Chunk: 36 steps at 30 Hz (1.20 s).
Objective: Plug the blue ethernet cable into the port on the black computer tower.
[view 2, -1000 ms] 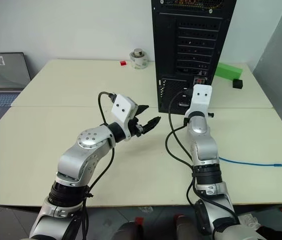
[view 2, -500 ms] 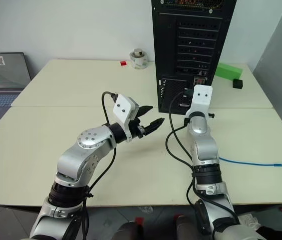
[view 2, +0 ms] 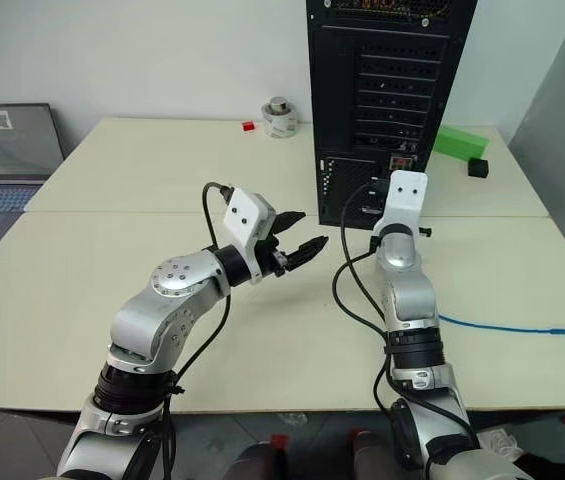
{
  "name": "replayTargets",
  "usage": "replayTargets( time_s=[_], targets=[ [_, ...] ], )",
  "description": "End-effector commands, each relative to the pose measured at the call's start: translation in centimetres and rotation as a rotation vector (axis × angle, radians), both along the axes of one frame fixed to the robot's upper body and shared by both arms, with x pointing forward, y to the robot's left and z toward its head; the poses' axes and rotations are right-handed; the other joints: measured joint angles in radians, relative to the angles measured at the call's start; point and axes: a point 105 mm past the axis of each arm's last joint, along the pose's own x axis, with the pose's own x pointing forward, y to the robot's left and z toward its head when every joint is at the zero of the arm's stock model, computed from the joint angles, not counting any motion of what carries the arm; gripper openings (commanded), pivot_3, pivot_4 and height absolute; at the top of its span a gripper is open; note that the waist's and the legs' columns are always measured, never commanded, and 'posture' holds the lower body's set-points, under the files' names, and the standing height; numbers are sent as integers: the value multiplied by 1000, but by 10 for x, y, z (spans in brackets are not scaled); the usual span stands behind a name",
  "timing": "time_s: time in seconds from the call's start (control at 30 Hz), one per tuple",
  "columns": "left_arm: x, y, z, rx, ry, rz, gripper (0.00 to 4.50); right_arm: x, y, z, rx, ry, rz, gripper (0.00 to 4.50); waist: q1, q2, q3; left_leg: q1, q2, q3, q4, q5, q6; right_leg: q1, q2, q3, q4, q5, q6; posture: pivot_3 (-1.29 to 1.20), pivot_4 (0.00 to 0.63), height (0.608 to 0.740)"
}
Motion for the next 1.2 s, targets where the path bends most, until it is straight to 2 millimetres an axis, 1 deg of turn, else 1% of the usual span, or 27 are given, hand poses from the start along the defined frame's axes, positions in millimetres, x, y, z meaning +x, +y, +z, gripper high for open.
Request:
replayTargets(
  time_s=[0.03, 0.23, 0.3, 0.5, 0.8, 1.1, 1.2],
  targets=[
    [-4, -1, 18, -14, -70, -14, 3379, -1, -2, 15, 3, -62, -18, 2, 0, 0, 0, 0, 0, 0, 0, 0, 0, 0, 0, 0, 0, 0, 0, 0, 150, 740],
    [-4, 0, 18, -10, -73, -11, 3379, 0, 0, 17, 13, -64, -20, 2, 0, 0, 0, 0, 0, 0, 0, 0, 0, 0, 0, 0, 0, 0, 0, 0, 150, 740],
    [-4, -1, 18, -11, -76, -11, 3379, 1, 4, 22, 19, -75, -19, 2, 0, 0, 0, 0, 0, 0, 0, 0, 0, 0, 0, 0, 0, 0, 0, 0, 150, 740],
    [-4, 0, 18, -6, -79, -10, 3379, 6, 20, 27, 47, -75, 3, 2, -2, 0, 0, 0, 0, 0, 0, 0, 0, -1, 0, 0, 0, 0, 0, 0, 150, 740],
    [-4, 1, 18, -5, -82, -1, 3379, 12, 26, 36, 45, -102, -5, 1, -22, 0, 0, 0, 1, 0, 0, 0, 0, -1, 0, 1, 1, 0, 0, 0, 150, 740],
    [-4, 4, 18, -6, -81, 18, 3379, 19, 30, 38, 43, -110, -9, 1, -25, 0, 0, 1, 1, 2, 0, 0, 0, -1, 0, 2, 1, 1, 0, 0, 150, 740],
    [-3, 6, 17, -4, -80, 27, 3379, 21, 35, 34, 58, -107, 30, 1, -26, 0, 0, 1, 1, 2, 0, 0, 0, -1, 0, 2, 1, 1, 0, 0, 150, 740]
  ],
)
